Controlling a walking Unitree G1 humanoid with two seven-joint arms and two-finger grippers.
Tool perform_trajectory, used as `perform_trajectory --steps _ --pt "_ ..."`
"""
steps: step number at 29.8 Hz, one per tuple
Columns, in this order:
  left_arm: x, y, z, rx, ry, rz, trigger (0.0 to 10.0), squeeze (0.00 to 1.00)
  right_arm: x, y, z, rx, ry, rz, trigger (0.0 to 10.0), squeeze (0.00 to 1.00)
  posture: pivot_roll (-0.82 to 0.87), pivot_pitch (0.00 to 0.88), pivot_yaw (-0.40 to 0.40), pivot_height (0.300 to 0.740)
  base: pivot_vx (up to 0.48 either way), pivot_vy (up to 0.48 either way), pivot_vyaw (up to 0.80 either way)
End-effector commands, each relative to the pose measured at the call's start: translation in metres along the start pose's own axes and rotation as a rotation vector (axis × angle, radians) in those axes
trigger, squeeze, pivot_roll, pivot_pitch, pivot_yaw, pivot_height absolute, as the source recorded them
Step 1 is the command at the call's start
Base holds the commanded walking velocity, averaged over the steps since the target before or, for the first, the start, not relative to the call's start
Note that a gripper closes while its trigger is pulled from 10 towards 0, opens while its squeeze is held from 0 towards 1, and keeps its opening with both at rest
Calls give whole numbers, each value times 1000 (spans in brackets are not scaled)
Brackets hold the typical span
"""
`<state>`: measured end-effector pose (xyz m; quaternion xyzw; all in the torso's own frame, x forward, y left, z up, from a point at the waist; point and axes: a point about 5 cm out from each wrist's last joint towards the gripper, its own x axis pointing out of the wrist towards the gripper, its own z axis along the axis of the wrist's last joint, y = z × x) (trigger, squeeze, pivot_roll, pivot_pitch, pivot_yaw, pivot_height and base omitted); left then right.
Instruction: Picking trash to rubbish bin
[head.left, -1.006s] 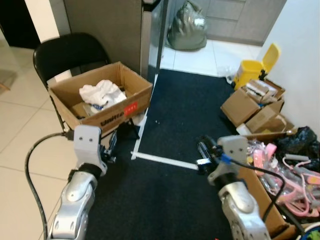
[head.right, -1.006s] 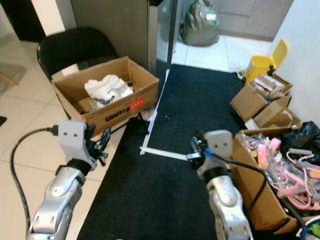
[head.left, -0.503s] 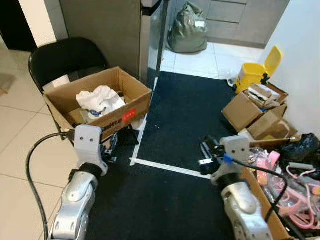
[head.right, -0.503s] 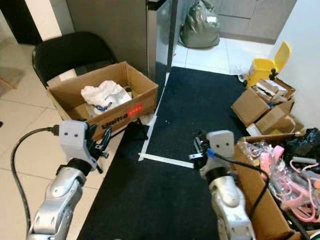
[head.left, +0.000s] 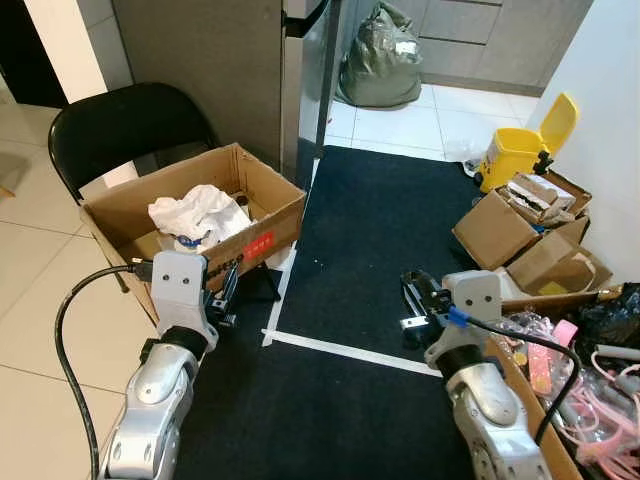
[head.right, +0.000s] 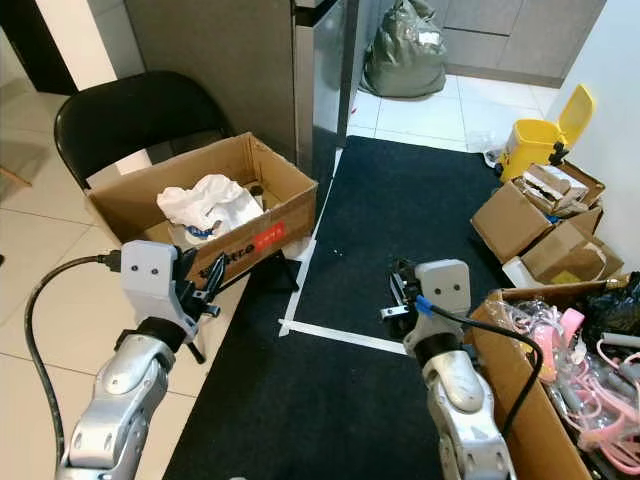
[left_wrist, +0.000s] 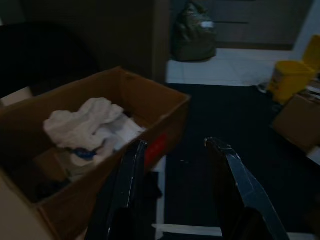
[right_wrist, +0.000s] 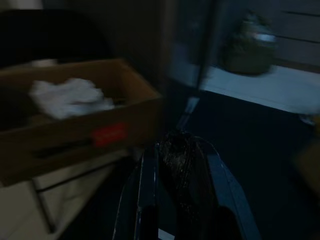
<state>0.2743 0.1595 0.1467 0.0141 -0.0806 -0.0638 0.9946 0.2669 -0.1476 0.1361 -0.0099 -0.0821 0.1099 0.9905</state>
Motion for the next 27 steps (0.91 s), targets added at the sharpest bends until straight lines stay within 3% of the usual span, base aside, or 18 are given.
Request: perform_trajectory --steps 1,22,27 --pt "-2 0 -2 8 9 -2 10000 0 -3 -5 -4 -13 17 -19 10000 0 -16 125 -39 740 311 0 0" --pt "-1 1 -1 8 11 -5 10000 0 -4 -6 -6 8 36 -30 10000 0 -16 143 -37 740 311 0 0" --pt "-1 1 -1 8 10 -4 10000 0 -3 -7 -6 0 42 -35 10000 0 -14 147 -37 740 312 0 -773"
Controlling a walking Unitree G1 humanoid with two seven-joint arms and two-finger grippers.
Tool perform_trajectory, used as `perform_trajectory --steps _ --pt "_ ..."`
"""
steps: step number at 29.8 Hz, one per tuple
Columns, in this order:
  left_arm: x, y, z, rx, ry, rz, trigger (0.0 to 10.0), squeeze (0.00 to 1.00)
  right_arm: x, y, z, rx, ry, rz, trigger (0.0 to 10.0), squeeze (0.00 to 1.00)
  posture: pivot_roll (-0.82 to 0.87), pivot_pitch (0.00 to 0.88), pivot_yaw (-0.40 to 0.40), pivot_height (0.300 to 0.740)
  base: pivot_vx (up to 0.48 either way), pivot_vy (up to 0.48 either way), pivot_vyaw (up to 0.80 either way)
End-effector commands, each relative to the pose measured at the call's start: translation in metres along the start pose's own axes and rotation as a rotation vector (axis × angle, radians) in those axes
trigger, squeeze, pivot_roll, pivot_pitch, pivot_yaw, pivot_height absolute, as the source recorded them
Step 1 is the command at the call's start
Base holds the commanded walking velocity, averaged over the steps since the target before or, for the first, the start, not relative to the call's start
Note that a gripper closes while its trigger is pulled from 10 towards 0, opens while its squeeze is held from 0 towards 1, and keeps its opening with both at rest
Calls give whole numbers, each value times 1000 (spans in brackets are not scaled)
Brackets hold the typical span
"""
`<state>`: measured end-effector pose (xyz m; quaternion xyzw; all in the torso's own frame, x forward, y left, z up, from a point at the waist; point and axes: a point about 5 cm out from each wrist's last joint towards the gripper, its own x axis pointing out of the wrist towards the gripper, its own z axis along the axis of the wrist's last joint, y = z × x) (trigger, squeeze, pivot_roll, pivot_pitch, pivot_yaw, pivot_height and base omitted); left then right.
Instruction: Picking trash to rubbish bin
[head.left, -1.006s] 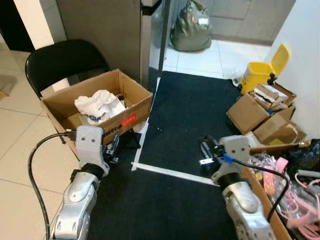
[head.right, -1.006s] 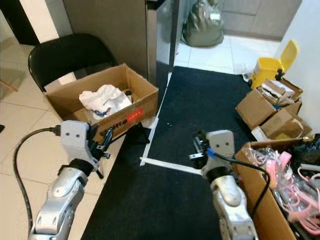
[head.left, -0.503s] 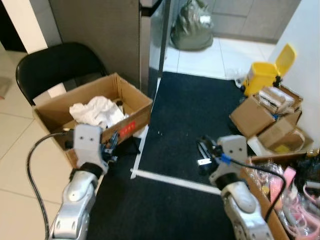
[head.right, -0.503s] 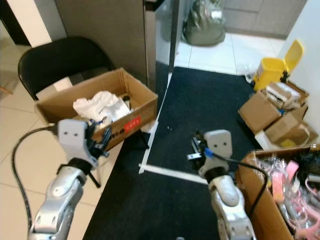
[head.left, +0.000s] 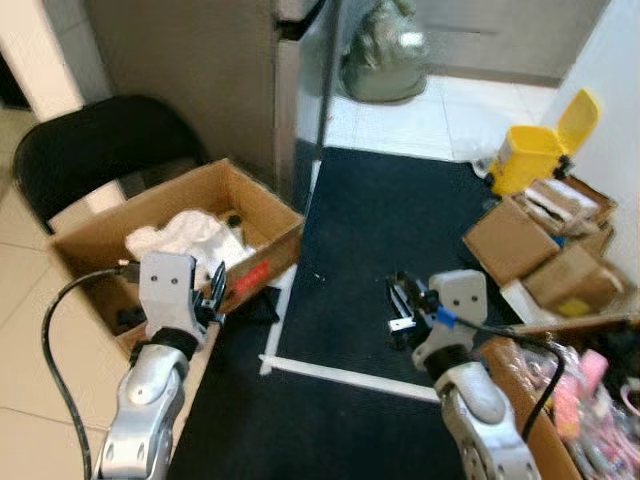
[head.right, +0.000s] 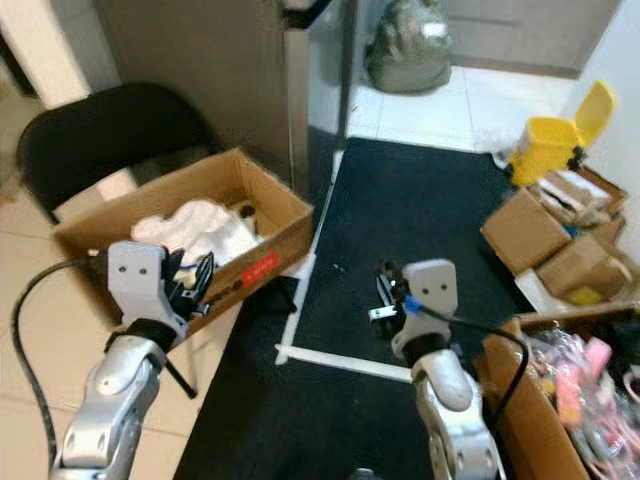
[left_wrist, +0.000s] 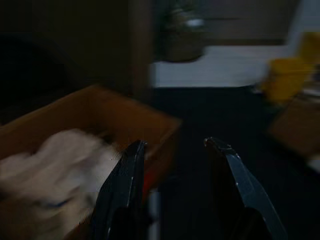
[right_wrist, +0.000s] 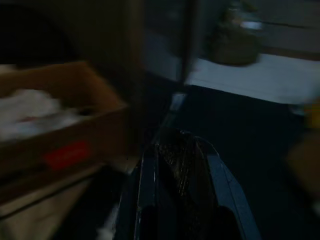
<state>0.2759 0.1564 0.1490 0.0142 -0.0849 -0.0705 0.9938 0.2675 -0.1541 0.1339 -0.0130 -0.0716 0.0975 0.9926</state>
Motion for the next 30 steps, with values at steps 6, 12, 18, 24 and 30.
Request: perform_trajectory --steps 6,12,18,24,30 --pt "-3 4 -3 8 20 9 10000 0 -2 0 -3 -2 9 -5 10000 0 -14 152 -35 740 311 0 -133" --pt "-3 4 -3 8 22 11 10000 0 -2 1 -4 -26 15 10 10000 0 -13 157 -35 740 309 0 0" --pt "-3 4 -3 9 22 12 10000 0 -2 3 -5 -46 30 24 10000 0 -13 156 -36 740 311 0 272" --pt "-3 4 -3 7 21 11 10000 0 -2 3 -5 -51 28 23 10000 0 -13 155 -35 740 309 0 676" --pt "-3 4 -3 8 20 12 10000 0 -2 4 -5 -53 28 25 10000 0 -10 153 -36 740 309 0 688"
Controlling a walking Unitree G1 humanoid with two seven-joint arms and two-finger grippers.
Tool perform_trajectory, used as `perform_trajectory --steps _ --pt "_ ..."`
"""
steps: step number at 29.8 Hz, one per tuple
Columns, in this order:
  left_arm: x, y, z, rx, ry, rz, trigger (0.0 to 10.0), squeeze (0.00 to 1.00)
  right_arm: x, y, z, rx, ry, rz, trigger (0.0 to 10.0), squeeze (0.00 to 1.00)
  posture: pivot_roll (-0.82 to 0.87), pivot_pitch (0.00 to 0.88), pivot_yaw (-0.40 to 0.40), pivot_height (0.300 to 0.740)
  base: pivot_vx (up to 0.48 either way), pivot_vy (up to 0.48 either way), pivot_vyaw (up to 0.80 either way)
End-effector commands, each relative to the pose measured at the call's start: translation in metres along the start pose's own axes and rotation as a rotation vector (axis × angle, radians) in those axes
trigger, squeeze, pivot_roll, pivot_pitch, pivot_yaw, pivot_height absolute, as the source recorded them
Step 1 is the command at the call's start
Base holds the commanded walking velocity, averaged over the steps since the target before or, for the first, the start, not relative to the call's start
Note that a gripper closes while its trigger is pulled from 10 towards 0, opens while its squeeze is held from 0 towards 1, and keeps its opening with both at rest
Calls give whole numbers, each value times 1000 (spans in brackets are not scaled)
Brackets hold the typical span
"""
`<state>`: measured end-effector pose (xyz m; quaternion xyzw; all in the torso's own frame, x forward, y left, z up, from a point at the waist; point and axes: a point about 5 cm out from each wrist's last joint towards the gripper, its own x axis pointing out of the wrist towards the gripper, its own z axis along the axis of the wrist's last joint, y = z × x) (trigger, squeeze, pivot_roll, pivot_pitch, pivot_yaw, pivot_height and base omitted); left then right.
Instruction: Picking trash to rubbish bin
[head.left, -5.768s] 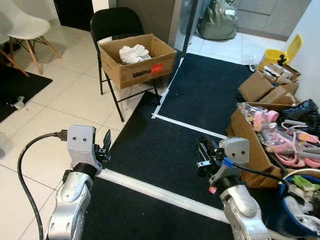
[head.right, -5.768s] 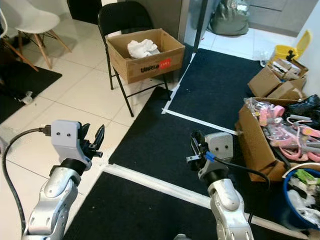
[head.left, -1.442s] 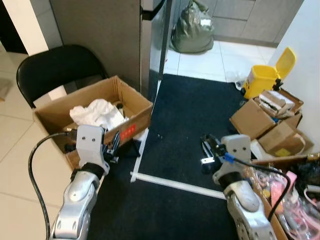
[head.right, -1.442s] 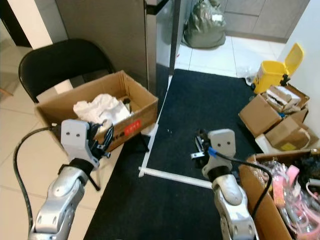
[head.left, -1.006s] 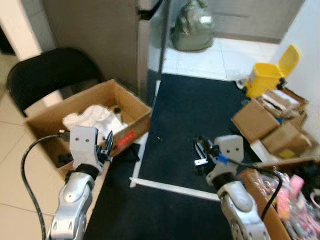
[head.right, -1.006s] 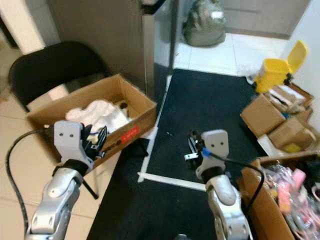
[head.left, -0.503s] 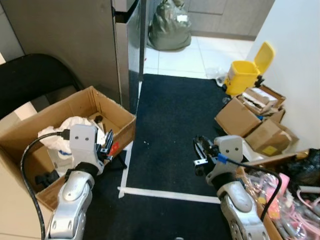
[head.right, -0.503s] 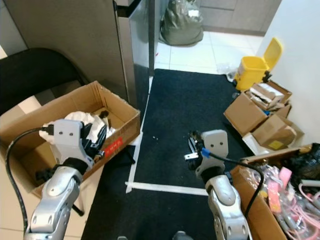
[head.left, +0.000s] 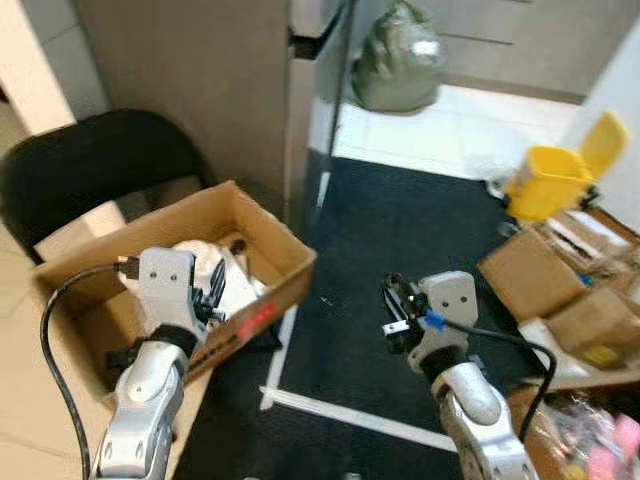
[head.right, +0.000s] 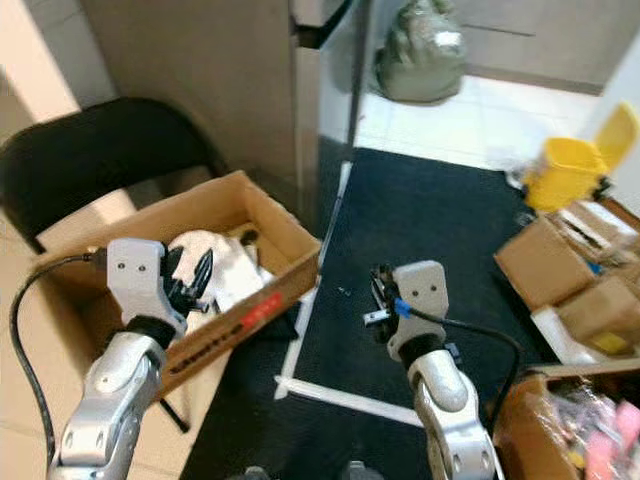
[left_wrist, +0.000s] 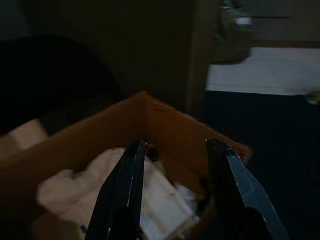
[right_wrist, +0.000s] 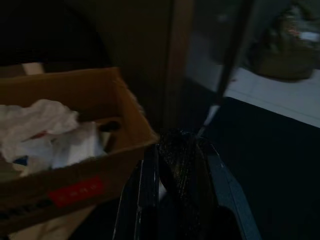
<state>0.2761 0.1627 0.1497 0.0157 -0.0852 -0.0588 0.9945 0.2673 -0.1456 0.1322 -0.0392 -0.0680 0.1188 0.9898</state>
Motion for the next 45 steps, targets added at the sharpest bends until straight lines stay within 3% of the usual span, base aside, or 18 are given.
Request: perform_trajectory --steps 1,15,30,35,39,42,45 --pt "-2 -2 -4 4 20 -11 10000 0 -3 -4 -4 -5 17 -20 10000 0 -10 153 -36 740 307 0 688" --pt "-3 -2 -3 5 18 -13 10000 0 -3 -4 -4 -9 14 -18 10000 0 -8 140 -36 740 310 0 691" --pt "-2 -2 -4 1 24 -16 10000 0 1 -4 -6 -3 11 -17 10000 0 -5 129 -38 740 302 0 0" --pt "0 -12 -17 22 123 -101 10000 0 10 -2 -8 -26 14 23 10000 0 0 132 -36 740 0 0 0" --pt "2 -16 -31 100 228 -155 10000 0 21 4 -5 -20 -1 81 10000 0 5 136 -48 740 0 0 0" --pt "7 -25 -47 181 338 -285 10000 0 45 22 -10 -19 31 194 10000 0 -1 142 -51 740 0 0 0" --pt "10 -28 -50 198 364 -314 10000 0 52 31 -21 -43 80 259 10000 0 10 151 -59 740 0 0 0"
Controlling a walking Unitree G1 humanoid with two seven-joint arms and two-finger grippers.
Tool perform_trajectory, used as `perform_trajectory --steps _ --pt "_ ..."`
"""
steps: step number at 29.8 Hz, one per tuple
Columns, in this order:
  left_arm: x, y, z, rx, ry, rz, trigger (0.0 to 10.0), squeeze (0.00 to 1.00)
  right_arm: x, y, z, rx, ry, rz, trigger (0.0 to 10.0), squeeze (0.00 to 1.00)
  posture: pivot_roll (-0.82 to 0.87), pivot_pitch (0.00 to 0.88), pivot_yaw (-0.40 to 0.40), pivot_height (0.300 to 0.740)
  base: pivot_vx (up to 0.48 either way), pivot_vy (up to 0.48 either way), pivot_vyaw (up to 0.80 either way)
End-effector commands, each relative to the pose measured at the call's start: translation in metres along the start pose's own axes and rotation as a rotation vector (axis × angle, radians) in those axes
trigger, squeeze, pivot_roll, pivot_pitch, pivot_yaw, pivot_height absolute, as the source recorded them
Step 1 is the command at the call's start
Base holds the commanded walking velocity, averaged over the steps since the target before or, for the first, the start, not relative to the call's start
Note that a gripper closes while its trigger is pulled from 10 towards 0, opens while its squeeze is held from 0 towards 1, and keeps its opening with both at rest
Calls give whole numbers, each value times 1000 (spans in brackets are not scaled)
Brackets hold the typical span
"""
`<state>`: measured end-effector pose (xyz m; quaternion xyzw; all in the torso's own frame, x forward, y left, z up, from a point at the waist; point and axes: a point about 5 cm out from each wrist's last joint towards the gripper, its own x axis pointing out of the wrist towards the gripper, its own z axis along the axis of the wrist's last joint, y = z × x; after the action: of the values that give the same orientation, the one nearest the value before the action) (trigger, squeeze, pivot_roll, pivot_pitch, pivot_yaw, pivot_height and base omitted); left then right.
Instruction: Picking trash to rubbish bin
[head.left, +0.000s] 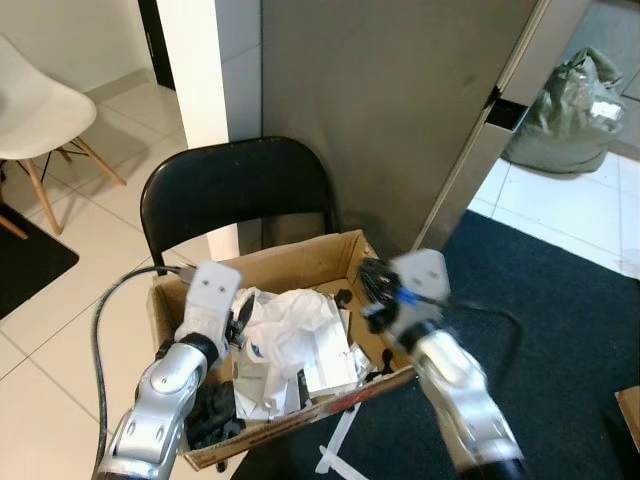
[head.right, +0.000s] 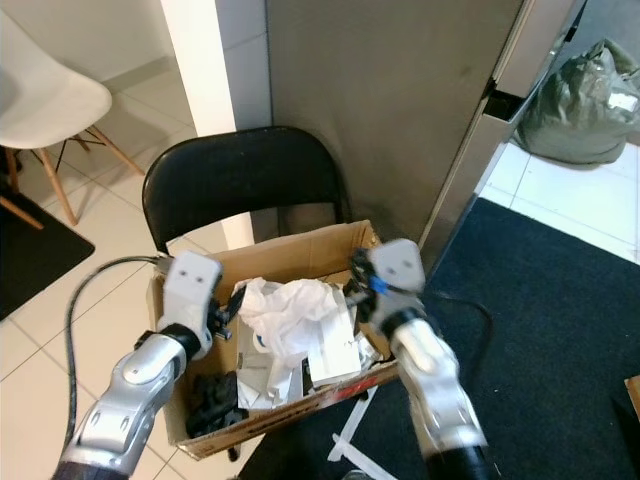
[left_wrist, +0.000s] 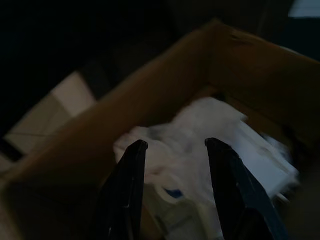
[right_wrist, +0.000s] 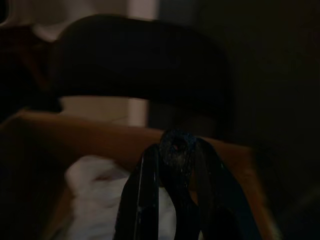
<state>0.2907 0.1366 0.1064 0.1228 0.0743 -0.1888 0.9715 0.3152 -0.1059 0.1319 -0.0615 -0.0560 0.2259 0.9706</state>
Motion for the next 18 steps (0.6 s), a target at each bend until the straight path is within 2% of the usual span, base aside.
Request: perform_trajectory --steps 1,2,4,7,18 --pt "2 -2 -5 22 40 -27 10000 0 -2 5 -16 -8 63 39 10000 0 10 151 -59 740 0 0 0" --pt "2 -2 -5 22 40 -27 10000 0 -2 5 -16 -8 63 39 10000 0 10 151 -59 740 0 0 0" --pt "6 -7 -3 34 53 -64 10000 0 12 18 -21 17 88 120 10000 0 12 157 -68 740 0 0 0" --pt "6 -11 -2 30 60 -85 10000 0 21 26 -21 57 93 144 10000 0 8 166 -72 740 0 0 0" --pt "3 -17 -6 34 79 -105 10000 0 35 37 -23 97 92 145 10000 0 12 175 -81 740 0 0 0"
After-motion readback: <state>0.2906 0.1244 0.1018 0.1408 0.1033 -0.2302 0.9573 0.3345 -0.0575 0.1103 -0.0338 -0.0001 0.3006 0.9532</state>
